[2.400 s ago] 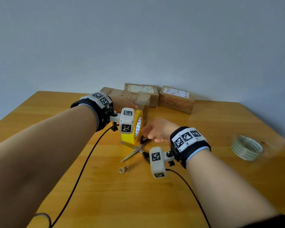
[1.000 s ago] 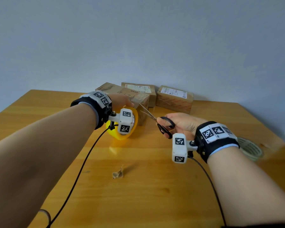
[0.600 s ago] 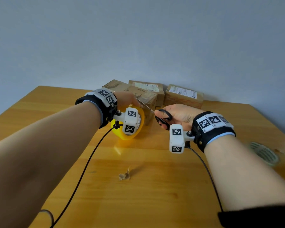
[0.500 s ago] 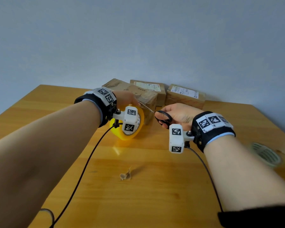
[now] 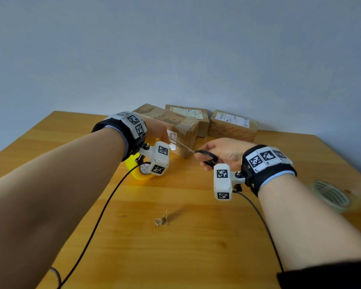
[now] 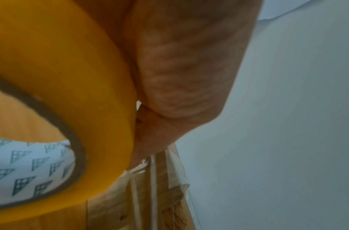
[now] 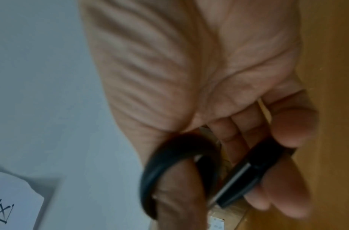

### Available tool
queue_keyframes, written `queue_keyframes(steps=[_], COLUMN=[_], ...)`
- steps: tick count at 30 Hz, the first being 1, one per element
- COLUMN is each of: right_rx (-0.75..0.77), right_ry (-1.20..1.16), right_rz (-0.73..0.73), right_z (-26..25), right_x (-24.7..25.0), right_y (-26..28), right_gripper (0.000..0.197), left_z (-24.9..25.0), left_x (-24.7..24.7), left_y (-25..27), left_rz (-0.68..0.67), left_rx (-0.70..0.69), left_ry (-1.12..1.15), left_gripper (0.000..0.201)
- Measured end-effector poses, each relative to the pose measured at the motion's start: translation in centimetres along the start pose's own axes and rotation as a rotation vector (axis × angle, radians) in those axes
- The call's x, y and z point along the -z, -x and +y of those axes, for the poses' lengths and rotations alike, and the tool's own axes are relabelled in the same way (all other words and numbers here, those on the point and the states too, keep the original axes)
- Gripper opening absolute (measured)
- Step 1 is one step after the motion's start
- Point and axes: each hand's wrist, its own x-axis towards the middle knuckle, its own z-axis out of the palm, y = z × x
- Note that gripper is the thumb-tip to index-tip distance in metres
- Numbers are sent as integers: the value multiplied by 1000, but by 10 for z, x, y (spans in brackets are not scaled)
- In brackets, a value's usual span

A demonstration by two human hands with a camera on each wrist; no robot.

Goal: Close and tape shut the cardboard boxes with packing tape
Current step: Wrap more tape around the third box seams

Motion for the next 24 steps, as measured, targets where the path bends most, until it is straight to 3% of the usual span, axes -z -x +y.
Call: queue_keyframes(steps=[4,7,13,14,16,18,21,24], right_rx=[-105,-17,-65,-45,95,312,514,547], right_ry=[472,749,1014,1041,961,791,696,680], right_rz=[115,295,190,261,549,791,807,717], right_z=[19,31,17,11,-2,-15,-35,-42], right_x=[-2,-14,-30,-31,-29,-27,-34,-46], right_y=[-1,-4,-2,-3,-5,-9,-15,-32], right_gripper=[48,33,37,29,14,20,23,28], left_z=[-8,-10,-3,-3,-5,-9,-13,-17], left_x=[2,1,-2,-2,-2,-1,2,4], left_y=[2,6,16,15,14,11,7,1], left_rz=[30,43,56,60,57,51,42,30], left_rx=[14,-1,-68,-74,-73,-75,-80,-74], left_ry=[-31,-41,-61,-50,-29,1,25,44], left_gripper=[45,46,46,47,47,47,47,48])
